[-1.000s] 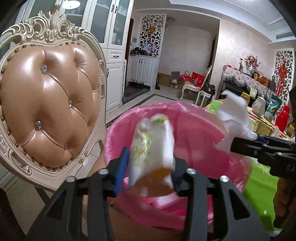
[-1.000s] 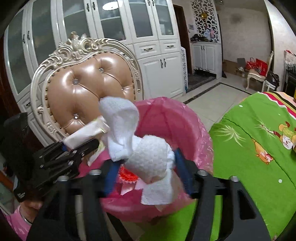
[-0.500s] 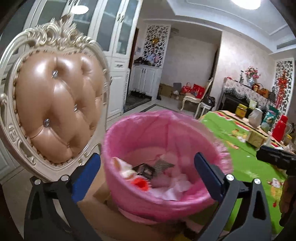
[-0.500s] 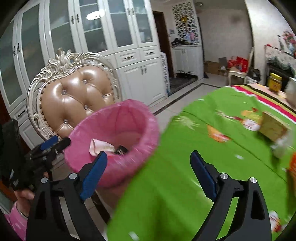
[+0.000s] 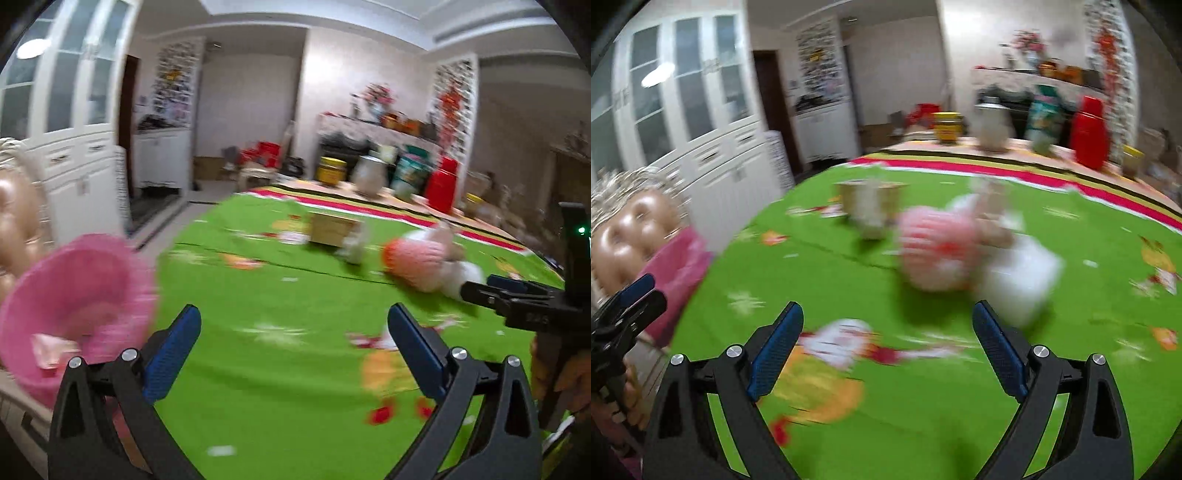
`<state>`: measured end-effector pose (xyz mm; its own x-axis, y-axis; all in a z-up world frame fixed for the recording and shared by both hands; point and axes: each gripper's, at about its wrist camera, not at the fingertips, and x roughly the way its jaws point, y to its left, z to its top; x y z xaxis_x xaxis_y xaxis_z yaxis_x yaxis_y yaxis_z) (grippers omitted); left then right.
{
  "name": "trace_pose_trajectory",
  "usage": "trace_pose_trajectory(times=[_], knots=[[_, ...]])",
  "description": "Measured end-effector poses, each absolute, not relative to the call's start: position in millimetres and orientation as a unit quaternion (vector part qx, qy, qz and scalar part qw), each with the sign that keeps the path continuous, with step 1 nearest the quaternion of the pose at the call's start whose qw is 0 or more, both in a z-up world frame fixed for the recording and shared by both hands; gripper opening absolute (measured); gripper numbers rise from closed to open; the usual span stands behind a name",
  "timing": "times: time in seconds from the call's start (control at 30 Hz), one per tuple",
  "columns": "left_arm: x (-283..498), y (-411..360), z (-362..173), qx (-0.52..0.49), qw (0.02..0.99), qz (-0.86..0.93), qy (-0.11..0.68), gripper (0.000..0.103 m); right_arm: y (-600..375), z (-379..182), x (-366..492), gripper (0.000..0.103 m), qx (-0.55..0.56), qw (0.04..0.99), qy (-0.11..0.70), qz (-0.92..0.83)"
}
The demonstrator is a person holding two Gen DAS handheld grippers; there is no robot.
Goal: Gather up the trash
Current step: 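Grasp a pink foam fruit net with the left tool while the right tool grasps a white foam block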
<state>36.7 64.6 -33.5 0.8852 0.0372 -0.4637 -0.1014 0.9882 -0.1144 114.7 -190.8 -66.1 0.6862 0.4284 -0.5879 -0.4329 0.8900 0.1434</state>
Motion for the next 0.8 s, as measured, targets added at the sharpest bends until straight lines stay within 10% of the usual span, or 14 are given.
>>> trace_pose_trajectory(times=[0.8], knots=[[131.7, -7.2, -54.8, -0.11, 0.958, 0.017, 0.265, 0.098, -261.7, -109.3, 178.0, 0.092, -0.097, 0.889, 0.392, 0.217]])
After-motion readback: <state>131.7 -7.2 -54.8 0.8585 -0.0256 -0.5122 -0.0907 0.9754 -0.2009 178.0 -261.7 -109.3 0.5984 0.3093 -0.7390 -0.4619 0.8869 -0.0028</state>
